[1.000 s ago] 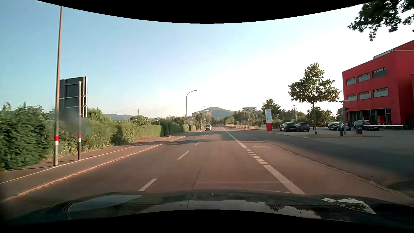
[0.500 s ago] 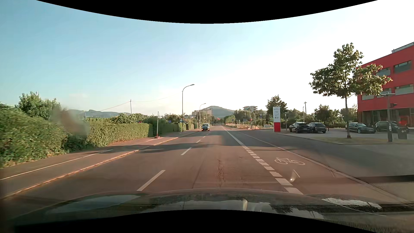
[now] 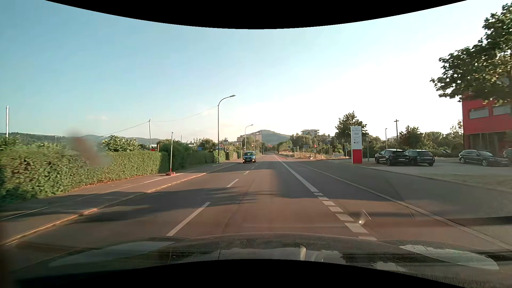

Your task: Follow the waypoints while adhering to traffic rules and regulations

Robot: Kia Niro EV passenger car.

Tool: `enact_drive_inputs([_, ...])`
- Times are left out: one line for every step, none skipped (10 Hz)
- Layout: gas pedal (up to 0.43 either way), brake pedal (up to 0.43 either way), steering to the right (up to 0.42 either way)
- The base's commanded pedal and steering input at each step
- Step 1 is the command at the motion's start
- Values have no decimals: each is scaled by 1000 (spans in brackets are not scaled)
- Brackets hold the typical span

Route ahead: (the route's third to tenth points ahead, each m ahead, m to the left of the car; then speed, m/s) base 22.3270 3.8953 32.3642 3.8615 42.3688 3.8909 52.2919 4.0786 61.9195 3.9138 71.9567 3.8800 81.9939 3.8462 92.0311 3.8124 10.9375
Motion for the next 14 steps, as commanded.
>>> enact_drive_inputs([189, 0, -2])
enact_drive_inputs([189, 0, -2])
enact_drive_inputs([189, 0, -2])
enact_drive_inputs([189, 0, -2])
enact_drive_inputs([177, 0, -2])
enact_drive_inputs([169, 0, -2])
enact_drive_inputs([169, 0, -2])
enact_drive_inputs([169, 0, -2])
enact_drive_inputs([157, 0, -2])
enact_drive_inputs([157, 0, -2])
enact_drive_inputs([157, 0, -2])
enact_drive_inputs([157, 0, -2])
enact_drive_inputs([150, 0, -2])
enact_drive_inputs([138, 0, -2])
